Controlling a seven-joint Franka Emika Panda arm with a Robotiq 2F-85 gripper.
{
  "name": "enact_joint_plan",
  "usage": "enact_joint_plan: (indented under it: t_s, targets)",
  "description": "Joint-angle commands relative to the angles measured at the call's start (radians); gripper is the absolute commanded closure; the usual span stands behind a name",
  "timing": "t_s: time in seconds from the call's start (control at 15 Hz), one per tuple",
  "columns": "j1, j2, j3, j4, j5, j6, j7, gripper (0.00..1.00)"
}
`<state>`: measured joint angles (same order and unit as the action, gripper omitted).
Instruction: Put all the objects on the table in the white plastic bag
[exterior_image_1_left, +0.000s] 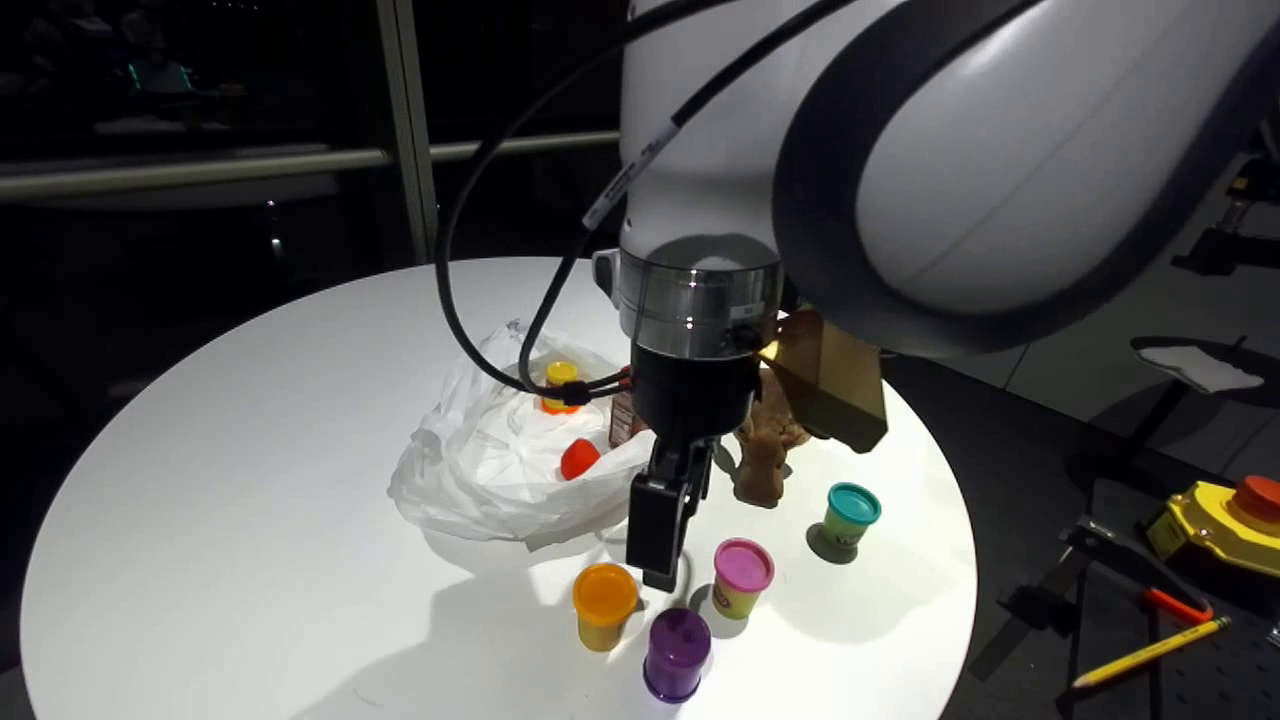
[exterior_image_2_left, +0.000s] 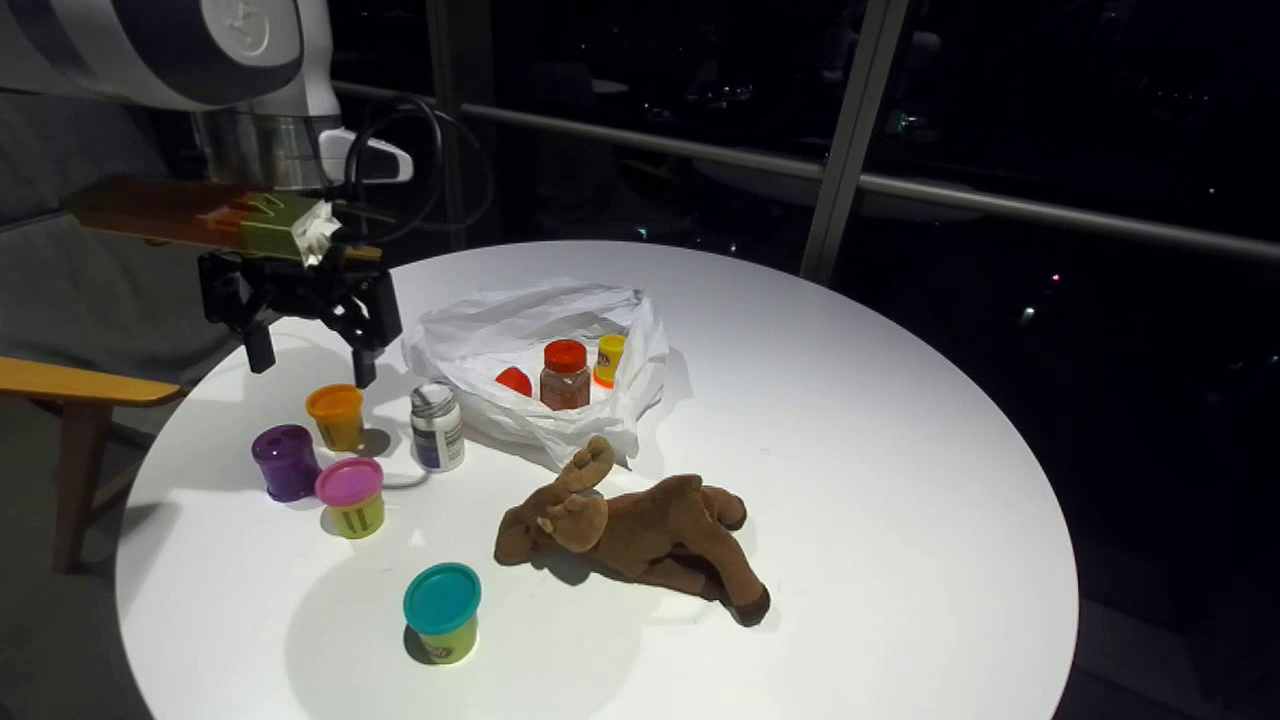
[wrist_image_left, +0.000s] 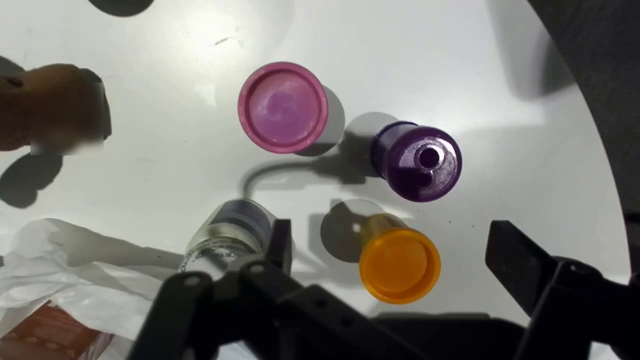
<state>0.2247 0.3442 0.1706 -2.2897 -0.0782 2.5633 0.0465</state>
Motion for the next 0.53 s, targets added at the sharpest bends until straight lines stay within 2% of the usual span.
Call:
enact_joint_plan:
  t_s: [0.0, 0.47]
  targets:
    - [-0.037, -0.028, 0.027, -0.05, 0.053, 0.098, -0.072, 0.0]
    - [-0.078, -0.01, 0.087, -0.051, 0.151, 0.138, -0.184, 0.0]
